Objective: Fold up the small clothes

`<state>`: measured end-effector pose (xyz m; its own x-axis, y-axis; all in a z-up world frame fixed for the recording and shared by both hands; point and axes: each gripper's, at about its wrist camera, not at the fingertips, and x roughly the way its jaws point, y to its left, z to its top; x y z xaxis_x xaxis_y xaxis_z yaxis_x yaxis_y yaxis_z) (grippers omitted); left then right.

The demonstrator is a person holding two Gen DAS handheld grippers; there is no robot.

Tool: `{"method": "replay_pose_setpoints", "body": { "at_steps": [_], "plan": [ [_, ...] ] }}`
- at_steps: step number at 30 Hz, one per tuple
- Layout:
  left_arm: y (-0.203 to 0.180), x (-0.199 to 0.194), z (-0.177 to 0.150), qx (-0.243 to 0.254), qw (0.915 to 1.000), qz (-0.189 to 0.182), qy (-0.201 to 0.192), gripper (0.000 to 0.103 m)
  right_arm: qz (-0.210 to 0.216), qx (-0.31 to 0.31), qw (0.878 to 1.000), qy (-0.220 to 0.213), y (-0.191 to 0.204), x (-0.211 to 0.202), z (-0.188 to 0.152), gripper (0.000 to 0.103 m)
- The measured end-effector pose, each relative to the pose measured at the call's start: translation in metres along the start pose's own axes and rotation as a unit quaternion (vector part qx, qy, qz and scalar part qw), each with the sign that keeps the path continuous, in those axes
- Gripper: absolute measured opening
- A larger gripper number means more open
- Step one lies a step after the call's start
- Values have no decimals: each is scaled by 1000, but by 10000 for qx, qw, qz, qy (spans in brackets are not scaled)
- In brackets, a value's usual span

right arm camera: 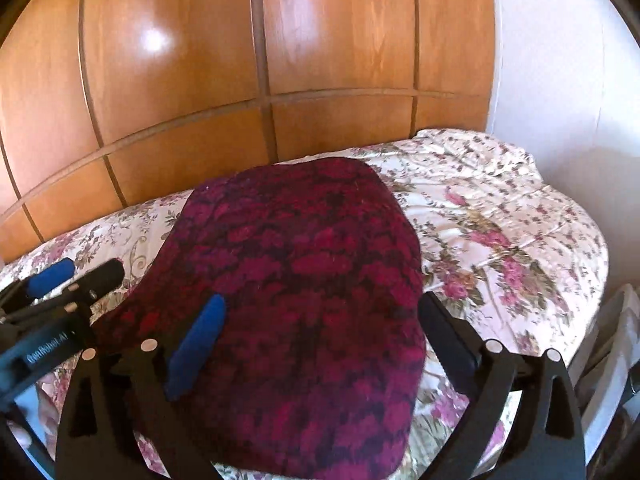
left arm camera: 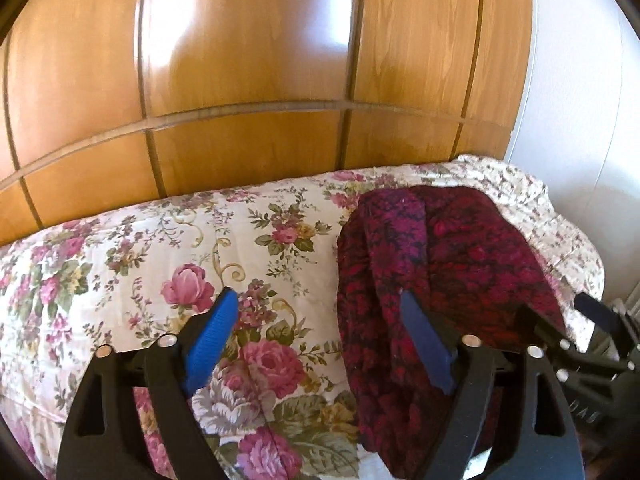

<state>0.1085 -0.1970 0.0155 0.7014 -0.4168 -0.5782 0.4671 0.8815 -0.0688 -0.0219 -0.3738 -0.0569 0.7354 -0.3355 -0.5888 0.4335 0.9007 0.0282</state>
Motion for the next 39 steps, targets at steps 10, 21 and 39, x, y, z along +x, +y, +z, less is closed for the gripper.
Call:
{"method": "replay_pose_setpoints", "body": {
  "at_steps": [10, 21, 39],
  "plan": [
    [15, -42, -9, -168, 9991, 173, -340, 90, -386, 224, 9988, -220, 7, -41, -15, 100],
    [23, -69, -32, -168, 9986, 310, -387, 99, -700, 113, 9969, -353, 22, -65, -31, 100],
    [19, -87, -42, -40, 9968, 651, -459, 99, -711, 200, 9967, -328, 22, -75, -40, 100]
  ]
}}
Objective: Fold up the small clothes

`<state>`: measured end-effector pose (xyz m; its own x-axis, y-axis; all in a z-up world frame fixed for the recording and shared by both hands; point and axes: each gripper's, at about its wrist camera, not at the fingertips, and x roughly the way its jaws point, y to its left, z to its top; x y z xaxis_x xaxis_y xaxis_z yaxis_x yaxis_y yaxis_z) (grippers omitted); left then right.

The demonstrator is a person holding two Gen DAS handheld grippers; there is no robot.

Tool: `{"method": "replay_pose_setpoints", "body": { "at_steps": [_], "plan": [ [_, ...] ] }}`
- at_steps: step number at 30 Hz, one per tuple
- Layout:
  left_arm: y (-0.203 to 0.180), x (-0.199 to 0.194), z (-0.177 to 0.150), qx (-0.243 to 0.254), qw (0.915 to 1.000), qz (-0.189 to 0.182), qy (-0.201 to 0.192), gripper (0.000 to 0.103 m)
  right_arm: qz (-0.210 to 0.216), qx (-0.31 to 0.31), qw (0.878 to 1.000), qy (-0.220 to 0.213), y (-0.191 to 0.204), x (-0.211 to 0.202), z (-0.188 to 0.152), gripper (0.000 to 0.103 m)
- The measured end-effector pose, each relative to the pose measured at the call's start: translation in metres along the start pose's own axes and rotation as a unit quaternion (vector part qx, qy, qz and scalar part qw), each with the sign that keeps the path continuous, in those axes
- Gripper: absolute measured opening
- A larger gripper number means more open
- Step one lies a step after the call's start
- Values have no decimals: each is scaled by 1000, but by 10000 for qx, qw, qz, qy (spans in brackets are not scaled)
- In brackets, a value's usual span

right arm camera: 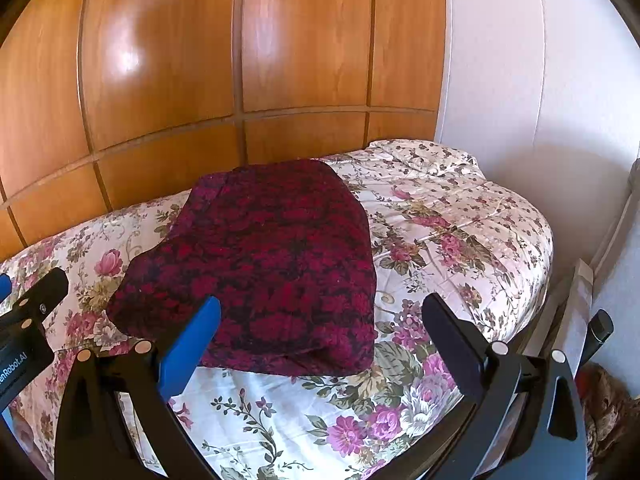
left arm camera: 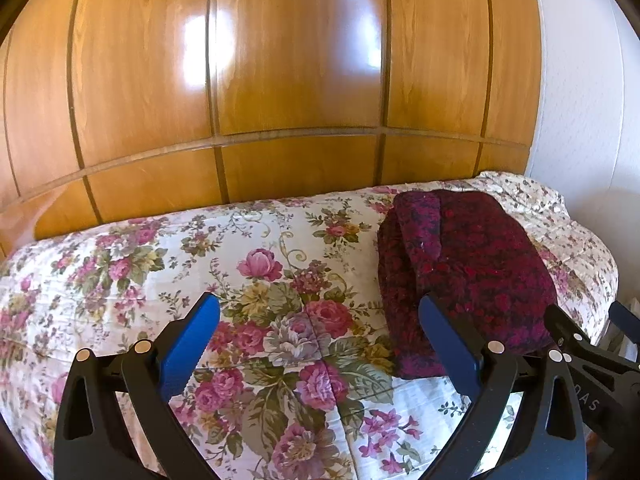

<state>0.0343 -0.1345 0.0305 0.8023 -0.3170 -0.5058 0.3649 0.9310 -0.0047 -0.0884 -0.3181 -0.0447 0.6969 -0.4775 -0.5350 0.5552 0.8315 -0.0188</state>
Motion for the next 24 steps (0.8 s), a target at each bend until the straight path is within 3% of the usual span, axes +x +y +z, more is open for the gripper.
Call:
{"method": "replay_pose_setpoints", "body": {
  "at_steps": [24],
  "plan": [
    [5, 1, 0, -104, 9999, -43, 14, 99, 33, 23, 10000, -2, 7, -2, 0, 100]
  ]
}}
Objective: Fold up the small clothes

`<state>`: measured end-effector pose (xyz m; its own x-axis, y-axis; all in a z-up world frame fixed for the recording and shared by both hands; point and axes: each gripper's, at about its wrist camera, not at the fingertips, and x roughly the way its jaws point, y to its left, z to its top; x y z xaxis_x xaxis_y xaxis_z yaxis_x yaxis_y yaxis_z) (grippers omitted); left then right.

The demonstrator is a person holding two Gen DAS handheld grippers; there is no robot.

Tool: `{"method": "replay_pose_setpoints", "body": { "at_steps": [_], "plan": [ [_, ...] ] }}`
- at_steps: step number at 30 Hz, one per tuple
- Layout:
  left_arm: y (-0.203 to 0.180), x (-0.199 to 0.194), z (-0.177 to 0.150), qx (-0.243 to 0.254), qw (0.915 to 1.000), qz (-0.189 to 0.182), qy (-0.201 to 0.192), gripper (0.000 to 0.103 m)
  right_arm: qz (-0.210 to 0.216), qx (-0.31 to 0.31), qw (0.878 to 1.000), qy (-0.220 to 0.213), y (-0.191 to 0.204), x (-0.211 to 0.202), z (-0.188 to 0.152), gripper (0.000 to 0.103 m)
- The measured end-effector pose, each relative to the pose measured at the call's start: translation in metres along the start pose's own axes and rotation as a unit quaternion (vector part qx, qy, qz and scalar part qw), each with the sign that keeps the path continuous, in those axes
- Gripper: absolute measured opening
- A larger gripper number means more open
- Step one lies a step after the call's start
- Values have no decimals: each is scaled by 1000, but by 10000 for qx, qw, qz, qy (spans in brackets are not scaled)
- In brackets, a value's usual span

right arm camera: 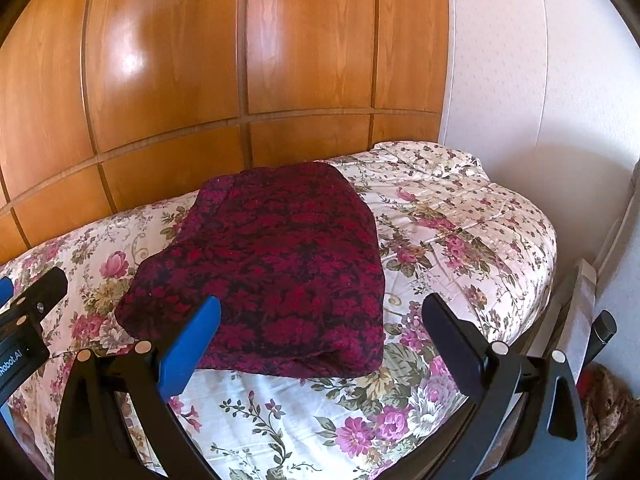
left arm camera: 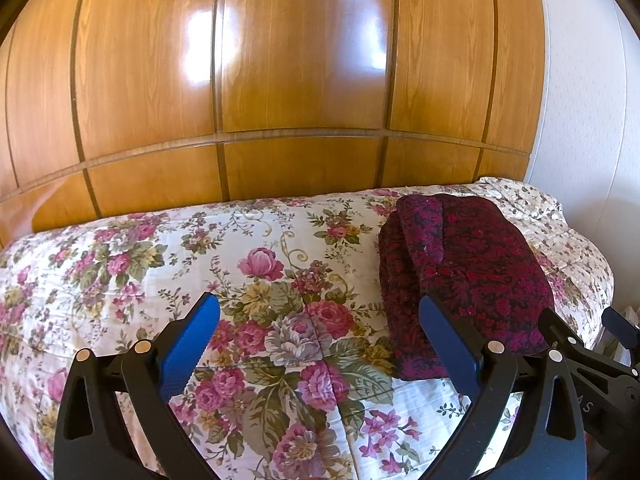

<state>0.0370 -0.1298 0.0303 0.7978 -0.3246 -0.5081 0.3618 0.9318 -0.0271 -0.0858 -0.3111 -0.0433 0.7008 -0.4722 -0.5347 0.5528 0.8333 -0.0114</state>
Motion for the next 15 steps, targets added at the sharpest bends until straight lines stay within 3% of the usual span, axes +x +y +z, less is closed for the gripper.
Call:
{"method": "replay_pose_setpoints", "body": {
  "at_steps": [15],
  "plan": [
    [0, -3, 1, -9, 10000, -18, -26, 99, -17, 11, 10000, -34, 2, -2, 0, 100]
  ]
}}
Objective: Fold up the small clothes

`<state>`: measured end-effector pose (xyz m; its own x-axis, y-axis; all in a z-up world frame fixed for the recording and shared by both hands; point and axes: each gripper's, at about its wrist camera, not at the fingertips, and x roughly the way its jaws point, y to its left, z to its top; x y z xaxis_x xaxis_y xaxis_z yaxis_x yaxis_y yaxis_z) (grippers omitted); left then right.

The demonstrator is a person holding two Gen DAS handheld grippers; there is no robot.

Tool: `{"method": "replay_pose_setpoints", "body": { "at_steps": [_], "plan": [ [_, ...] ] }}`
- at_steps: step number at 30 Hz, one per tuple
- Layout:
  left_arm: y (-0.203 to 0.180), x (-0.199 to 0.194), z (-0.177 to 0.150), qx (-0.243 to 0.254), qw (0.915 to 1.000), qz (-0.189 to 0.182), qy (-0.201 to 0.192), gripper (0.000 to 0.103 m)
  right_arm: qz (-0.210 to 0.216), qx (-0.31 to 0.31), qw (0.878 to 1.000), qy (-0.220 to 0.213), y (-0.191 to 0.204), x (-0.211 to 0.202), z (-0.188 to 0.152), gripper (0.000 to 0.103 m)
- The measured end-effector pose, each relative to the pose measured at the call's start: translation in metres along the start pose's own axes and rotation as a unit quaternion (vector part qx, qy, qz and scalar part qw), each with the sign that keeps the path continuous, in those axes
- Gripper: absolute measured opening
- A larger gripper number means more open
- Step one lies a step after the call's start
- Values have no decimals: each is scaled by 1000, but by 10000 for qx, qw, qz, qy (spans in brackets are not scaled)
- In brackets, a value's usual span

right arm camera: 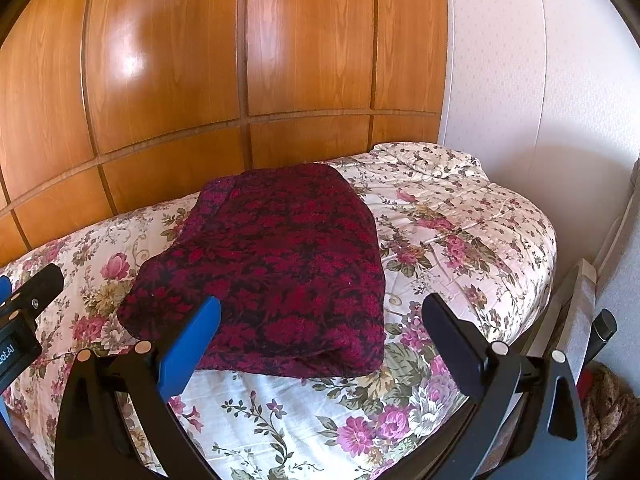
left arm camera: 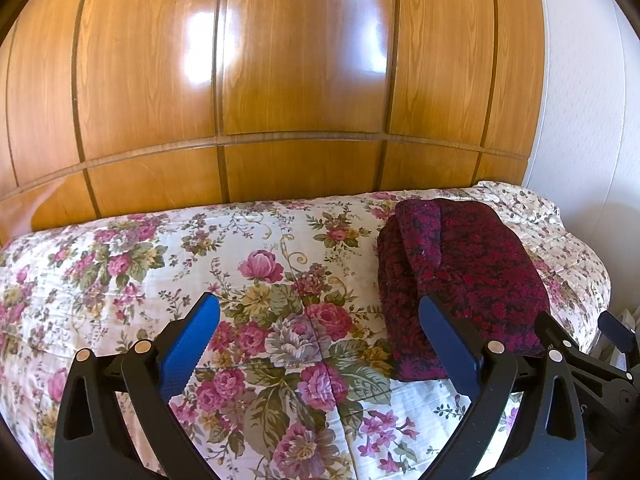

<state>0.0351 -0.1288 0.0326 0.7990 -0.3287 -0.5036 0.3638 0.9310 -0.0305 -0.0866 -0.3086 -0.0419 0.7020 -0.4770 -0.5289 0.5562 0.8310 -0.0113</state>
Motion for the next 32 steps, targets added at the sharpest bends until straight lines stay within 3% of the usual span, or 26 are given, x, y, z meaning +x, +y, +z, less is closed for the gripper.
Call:
{"method": "replay_pose_setpoints", "body": {
  "at_steps": [20, 32],
  "plan": [
    [-4, -2, 1, 20, 10000, -6, -24, 99, -18, 50, 10000, 23, 3, -2, -3, 100],
    [3, 9, -4, -72, 9998, 87, 175, 99, -20, 51, 10000, 33, 5, 0, -5, 100]
  ]
}}
